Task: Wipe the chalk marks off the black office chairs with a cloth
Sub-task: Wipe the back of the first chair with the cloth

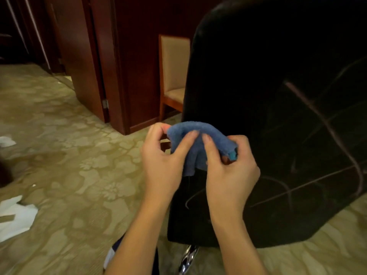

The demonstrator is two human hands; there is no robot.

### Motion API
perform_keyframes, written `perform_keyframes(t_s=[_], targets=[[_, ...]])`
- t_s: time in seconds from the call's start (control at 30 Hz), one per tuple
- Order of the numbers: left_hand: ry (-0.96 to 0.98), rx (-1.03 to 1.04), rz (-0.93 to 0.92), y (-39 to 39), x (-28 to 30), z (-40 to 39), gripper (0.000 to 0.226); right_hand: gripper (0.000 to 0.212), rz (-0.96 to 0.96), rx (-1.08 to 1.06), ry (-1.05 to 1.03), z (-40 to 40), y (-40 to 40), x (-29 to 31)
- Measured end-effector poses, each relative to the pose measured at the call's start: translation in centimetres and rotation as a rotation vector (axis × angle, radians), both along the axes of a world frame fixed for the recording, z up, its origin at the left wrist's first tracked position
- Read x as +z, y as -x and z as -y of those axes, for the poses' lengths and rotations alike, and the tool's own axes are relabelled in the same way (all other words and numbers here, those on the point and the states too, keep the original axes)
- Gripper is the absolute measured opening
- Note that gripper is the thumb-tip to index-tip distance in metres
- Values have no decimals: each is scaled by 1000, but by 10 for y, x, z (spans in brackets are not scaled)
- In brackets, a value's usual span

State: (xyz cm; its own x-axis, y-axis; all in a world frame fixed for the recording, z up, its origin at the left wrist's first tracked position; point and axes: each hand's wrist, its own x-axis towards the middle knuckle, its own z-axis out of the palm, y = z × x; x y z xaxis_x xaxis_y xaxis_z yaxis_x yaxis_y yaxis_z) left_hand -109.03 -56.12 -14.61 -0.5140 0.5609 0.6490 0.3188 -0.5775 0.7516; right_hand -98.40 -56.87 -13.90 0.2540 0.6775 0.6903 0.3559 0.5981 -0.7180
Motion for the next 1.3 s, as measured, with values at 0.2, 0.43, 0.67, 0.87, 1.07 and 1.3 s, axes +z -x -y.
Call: perform_keyframes(t_s=[0.2,0.43,0.67,0.87,1.07,1.3], targets=[[189,-106,79,2,-60,5,20,28,137,-59,135,-3,-11,-54],[425,-162,210,13,-118,11,17,25,245,-94,348,0,-3,-122],[327,-232,200,18,-78,20,19,25,80,25,206,5,2,-70],[304,-289,163,16,-47,20,7,27,-44,75,275,7,-6,-58],[563,-342,238,10,-126,26,3,30,38,28,479,6,-14,-137],[794,-227,240,7,-184,35,16,22,109,20,773,12,-16,-194]])
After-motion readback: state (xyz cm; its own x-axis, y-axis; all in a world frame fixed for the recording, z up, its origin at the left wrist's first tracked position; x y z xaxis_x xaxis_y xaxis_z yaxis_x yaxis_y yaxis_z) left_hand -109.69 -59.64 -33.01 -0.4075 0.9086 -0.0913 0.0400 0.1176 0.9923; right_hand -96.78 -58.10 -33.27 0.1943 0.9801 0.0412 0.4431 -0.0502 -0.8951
